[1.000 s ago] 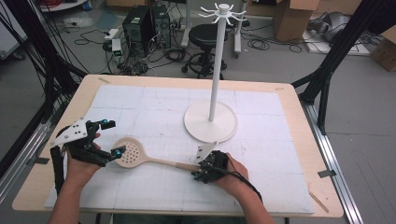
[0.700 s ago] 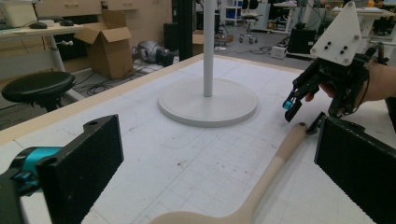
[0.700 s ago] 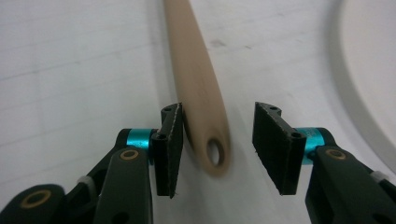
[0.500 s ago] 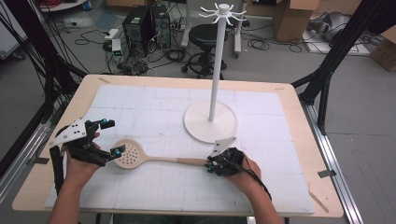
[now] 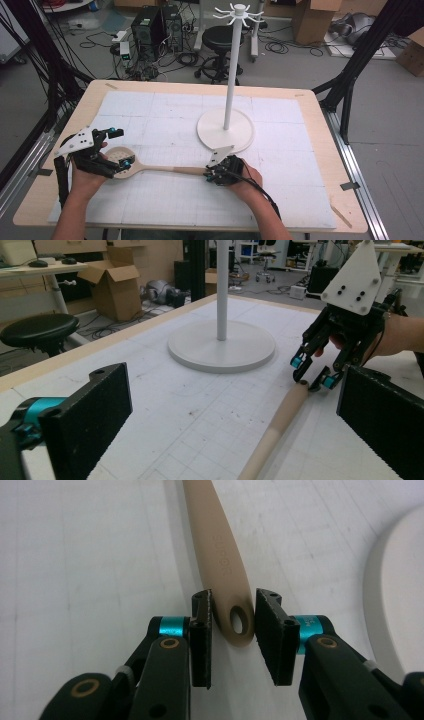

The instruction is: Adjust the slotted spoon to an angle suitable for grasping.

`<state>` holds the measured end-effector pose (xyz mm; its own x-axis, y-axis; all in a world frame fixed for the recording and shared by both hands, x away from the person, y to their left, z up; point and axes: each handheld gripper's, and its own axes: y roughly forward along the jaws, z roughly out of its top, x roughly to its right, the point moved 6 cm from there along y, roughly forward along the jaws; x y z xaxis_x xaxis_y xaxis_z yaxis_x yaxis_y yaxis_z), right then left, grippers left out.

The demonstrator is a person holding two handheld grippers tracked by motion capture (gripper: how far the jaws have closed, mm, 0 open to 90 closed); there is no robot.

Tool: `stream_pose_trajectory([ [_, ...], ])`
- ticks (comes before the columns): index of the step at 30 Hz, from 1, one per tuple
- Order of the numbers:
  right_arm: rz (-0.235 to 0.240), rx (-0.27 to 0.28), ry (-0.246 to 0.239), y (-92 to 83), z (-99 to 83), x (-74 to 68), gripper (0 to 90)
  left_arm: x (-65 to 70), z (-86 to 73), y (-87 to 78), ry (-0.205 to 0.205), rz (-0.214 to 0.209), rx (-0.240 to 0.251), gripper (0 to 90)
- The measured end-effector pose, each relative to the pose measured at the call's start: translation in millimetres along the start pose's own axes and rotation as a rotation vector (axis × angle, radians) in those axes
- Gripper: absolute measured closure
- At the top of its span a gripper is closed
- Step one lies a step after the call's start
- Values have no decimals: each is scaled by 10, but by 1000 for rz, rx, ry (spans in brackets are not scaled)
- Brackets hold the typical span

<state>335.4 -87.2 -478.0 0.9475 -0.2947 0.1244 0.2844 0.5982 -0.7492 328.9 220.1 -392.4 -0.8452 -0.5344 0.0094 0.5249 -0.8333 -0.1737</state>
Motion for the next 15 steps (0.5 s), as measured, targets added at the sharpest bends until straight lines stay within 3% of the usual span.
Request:
stream_pose_trajectory([
  [8, 14, -6, 4, 118, 123, 52, 685, -19, 9, -22, 0, 5, 10, 16],
  [13, -24, -5, 33, 178, 178, 84, 665, -17, -9, 11, -1, -1, -1, 17],
  [15, -49, -8, 41, 182, 183, 87, 612, -17, -7, 8, 0, 2, 0, 17],
])
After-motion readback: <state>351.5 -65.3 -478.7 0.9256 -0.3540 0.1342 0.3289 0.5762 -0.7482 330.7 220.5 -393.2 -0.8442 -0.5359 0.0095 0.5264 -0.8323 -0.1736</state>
